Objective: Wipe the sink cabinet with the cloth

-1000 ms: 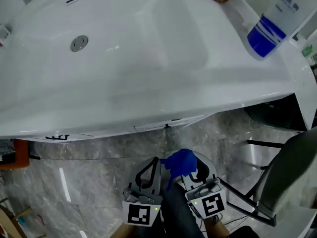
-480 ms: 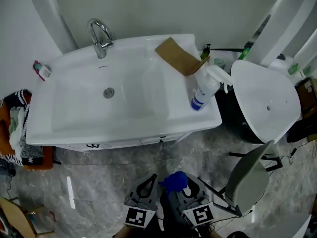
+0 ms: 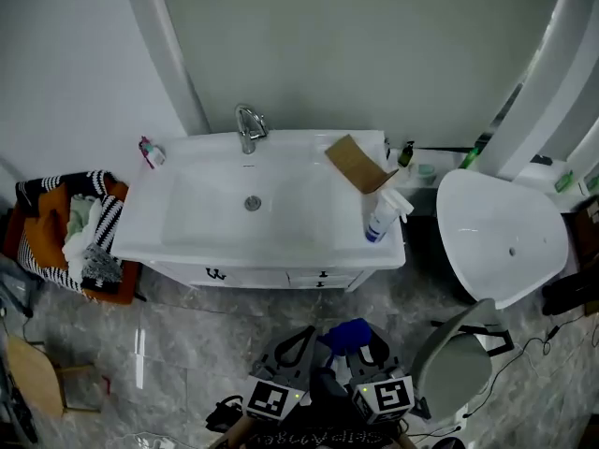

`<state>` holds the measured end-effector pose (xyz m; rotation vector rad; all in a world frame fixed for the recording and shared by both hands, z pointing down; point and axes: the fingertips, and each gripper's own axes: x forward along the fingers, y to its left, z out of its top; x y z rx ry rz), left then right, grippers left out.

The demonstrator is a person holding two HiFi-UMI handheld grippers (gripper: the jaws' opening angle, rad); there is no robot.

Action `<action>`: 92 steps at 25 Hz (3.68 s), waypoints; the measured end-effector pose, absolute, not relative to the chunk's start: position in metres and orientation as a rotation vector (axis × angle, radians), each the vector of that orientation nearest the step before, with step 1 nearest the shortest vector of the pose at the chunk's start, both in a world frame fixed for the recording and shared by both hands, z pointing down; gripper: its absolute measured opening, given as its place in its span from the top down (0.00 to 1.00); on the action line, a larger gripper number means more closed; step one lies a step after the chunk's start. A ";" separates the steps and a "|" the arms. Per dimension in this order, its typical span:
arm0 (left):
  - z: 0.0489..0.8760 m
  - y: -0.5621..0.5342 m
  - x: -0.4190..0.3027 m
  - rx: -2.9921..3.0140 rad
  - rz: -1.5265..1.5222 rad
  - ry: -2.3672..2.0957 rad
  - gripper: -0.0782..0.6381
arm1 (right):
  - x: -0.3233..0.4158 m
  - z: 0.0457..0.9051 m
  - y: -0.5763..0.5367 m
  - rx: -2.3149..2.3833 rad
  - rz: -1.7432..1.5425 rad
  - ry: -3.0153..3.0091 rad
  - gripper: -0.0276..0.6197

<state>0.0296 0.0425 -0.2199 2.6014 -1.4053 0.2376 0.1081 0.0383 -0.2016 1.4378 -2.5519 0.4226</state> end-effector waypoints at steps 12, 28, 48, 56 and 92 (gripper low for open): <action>-0.272 0.066 -0.038 2.364 0.122 -1.838 0.89 | 0.099 -0.258 0.040 1.316 0.350 -2.709 0.78; -0.255 0.082 -0.033 2.371 0.196 -1.702 0.89 | 0.155 -0.220 0.091 1.396 0.456 -2.565 0.78; -0.268 0.151 -0.092 2.549 0.167 -1.494 0.89 | 0.105 -0.216 0.206 1.610 0.510 -2.458 0.78; -0.275 0.175 -0.097 2.586 0.162 -1.464 0.89 | 0.099 -0.220 0.227 1.655 0.503 -2.442 0.78; -0.281 0.202 -0.130 2.590 0.100 -1.456 0.89 | 0.058 -0.222 0.260 1.584 0.396 -2.436 0.78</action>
